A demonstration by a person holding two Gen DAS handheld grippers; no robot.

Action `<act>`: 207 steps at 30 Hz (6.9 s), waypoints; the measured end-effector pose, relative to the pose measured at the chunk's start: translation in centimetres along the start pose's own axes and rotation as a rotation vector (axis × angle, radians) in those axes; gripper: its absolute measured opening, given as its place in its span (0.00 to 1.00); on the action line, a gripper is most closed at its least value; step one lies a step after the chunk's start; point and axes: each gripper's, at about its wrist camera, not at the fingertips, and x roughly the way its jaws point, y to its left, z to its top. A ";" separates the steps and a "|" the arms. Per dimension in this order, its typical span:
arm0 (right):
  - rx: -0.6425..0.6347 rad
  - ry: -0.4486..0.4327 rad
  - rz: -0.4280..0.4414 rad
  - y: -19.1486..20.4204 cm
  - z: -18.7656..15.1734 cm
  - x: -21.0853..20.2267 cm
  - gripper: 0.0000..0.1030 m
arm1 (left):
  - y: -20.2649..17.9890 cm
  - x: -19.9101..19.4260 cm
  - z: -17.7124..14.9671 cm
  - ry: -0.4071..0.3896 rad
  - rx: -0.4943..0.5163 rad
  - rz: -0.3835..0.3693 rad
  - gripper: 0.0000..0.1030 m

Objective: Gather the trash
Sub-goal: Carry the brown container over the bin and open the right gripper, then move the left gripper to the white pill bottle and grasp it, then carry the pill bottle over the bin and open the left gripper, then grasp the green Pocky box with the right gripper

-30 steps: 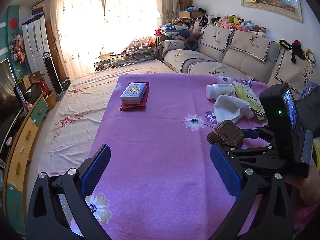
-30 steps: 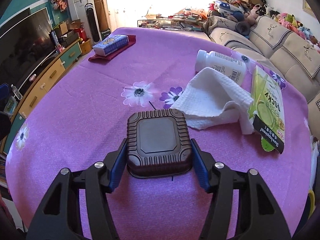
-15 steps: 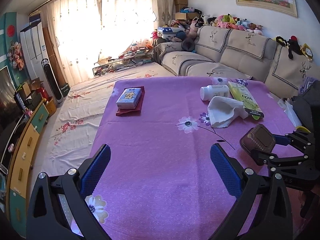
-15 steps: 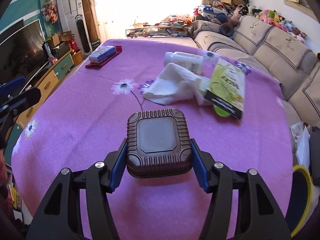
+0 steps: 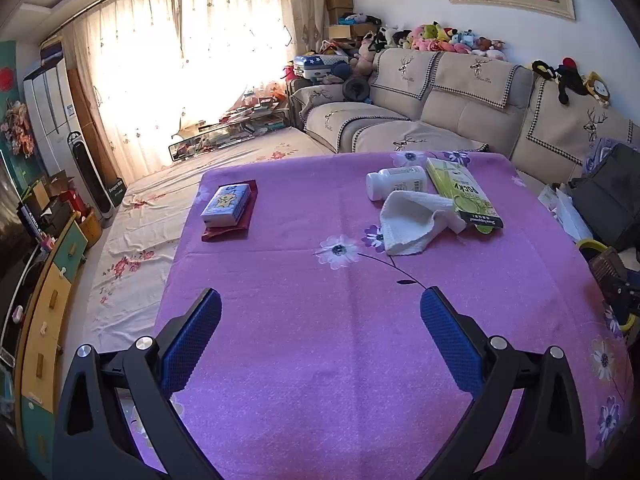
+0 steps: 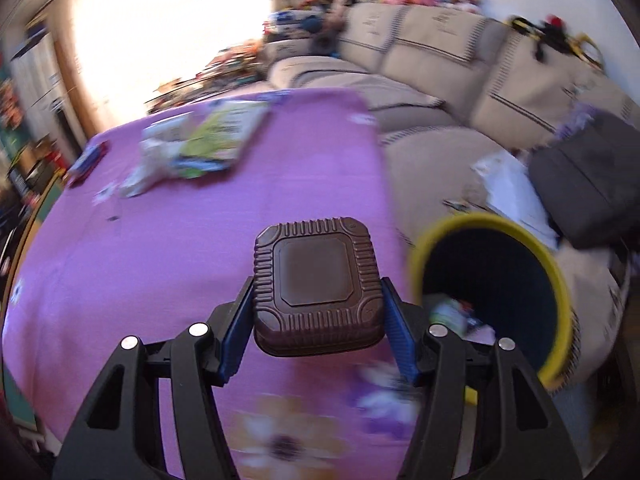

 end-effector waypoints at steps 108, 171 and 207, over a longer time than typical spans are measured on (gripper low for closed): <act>0.171 -0.016 -0.062 -9.0 -2.5 2.2 0.74 | -15.4 12.3 15.2 0.161 0.173 -0.241 0.81; 0.033 -0.023 0.206 14.8 14.5 6.6 0.77 | -1.5 0.0 -0.4 0.013 -0.049 -0.247 0.94; 0.057 0.142 0.116 17.4 18.4 13.3 0.71 | 0.1 0.1 -1.8 0.026 -0.083 -0.246 0.95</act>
